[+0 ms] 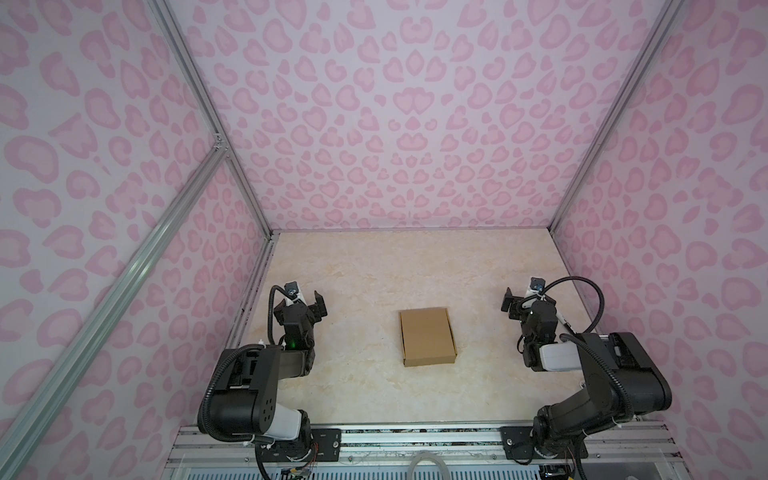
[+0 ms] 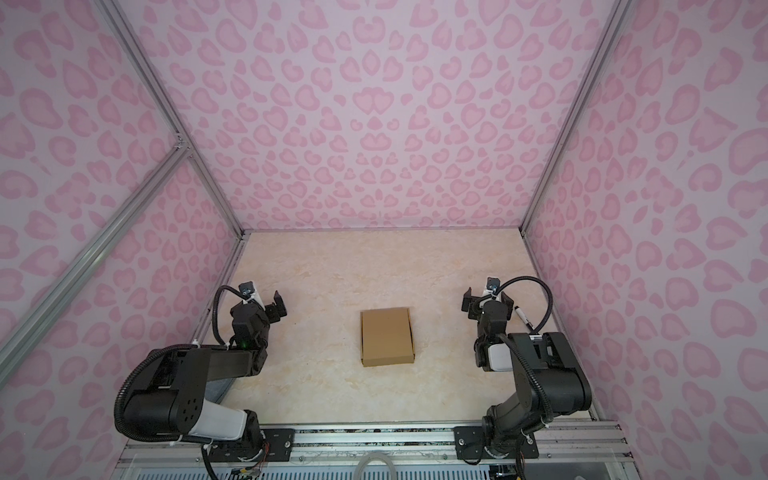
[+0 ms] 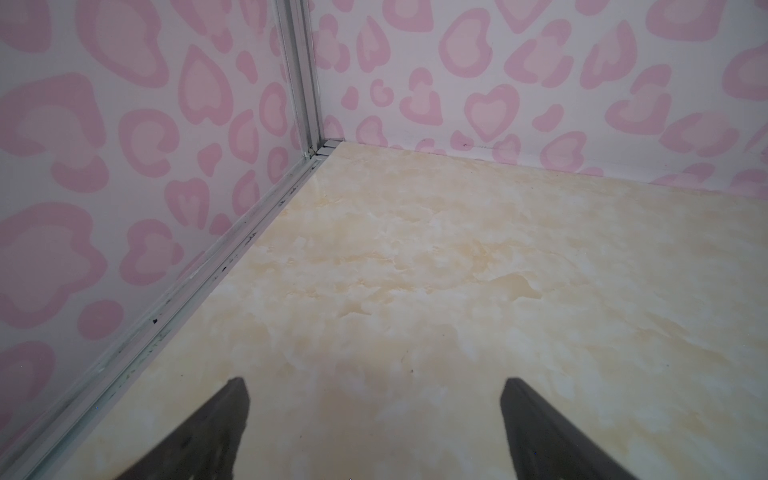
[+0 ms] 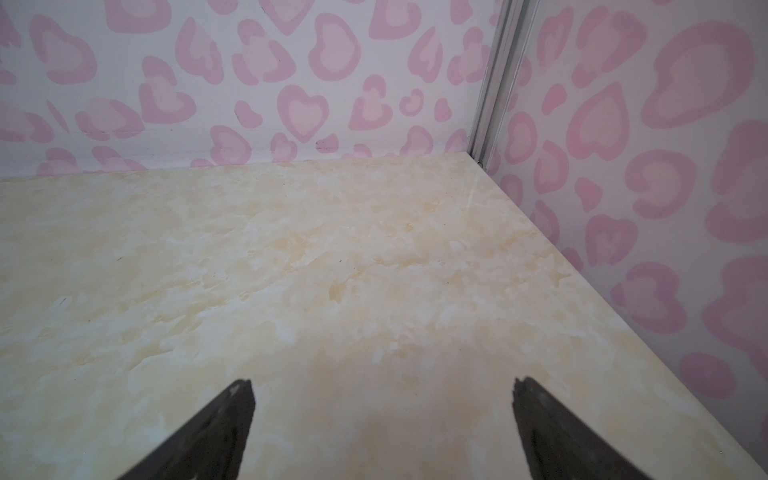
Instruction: Fold the paper box
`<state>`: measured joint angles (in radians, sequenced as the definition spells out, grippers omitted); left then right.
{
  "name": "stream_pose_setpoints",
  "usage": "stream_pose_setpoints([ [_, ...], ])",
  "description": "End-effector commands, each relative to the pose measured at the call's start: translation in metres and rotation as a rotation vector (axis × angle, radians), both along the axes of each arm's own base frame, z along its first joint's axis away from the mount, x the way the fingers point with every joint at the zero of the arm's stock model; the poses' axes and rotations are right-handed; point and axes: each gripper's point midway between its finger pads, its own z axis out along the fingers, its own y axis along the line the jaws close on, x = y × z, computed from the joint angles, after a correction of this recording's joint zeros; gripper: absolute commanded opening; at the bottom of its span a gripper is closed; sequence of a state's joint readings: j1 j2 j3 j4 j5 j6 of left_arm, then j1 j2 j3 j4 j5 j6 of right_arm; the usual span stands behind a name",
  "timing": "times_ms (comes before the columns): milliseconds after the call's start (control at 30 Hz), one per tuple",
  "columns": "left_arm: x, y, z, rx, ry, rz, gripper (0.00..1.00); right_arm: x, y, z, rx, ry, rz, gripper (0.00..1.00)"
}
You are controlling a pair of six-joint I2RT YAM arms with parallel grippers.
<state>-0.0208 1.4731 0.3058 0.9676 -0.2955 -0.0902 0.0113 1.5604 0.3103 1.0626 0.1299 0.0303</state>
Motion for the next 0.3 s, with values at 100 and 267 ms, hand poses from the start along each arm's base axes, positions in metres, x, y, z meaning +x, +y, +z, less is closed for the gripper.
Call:
stream_pose_setpoints([
  [100,0.0043,0.0011,0.0125,0.000,-0.053,0.007,0.97,0.0015,0.0008,0.0013,-0.008,-0.004,0.005,0.99],
  [267,0.0032,0.0012,0.0132,-0.002,-0.057,0.008,0.97,0.0012,0.0009,0.0005,-0.007,-0.002,0.006,0.99],
])
